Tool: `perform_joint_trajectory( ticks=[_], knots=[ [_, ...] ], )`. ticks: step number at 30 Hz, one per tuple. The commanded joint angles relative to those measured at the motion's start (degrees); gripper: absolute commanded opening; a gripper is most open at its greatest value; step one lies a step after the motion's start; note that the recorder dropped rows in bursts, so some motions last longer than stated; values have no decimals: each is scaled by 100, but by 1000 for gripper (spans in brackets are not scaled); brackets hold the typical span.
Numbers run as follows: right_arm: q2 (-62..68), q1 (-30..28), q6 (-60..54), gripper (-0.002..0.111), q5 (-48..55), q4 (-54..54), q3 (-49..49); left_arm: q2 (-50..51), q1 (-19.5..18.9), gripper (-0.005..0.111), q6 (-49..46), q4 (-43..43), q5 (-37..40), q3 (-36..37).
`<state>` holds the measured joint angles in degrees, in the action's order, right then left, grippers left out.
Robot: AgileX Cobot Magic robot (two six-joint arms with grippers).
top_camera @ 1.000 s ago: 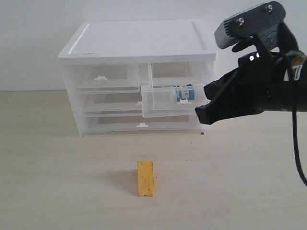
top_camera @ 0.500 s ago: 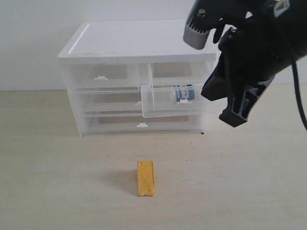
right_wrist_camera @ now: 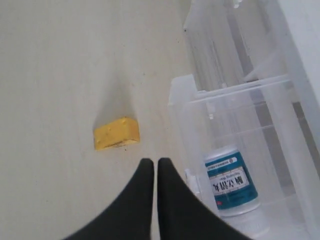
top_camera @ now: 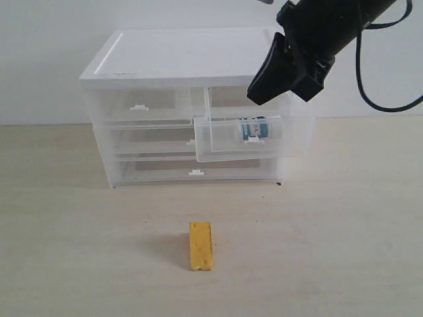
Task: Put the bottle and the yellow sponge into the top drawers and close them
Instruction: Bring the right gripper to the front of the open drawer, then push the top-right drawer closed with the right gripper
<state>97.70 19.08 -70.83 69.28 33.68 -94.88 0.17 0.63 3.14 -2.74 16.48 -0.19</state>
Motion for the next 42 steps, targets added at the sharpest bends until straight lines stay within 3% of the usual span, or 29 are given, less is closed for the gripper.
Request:
perform_joint_trajectory(
  ticks=[1, 5, 8, 42],
  knots=[
    [231, 22, -315, 10, 68, 206, -129, -17, -14, 4, -13, 44, -21, 19],
    [350, 22, -431, 43, 68, 187, -129, -17, -14, 4, -13, 44, -21, 19],
    [416, 34, -594, 57, 68, 200, -118, -17, -14, 4, -13, 44, -21, 19],
    [981, 159, -1318, 56, -536, 329, -118, -17, -14, 4, -13, 44, -21, 19]
  ],
)
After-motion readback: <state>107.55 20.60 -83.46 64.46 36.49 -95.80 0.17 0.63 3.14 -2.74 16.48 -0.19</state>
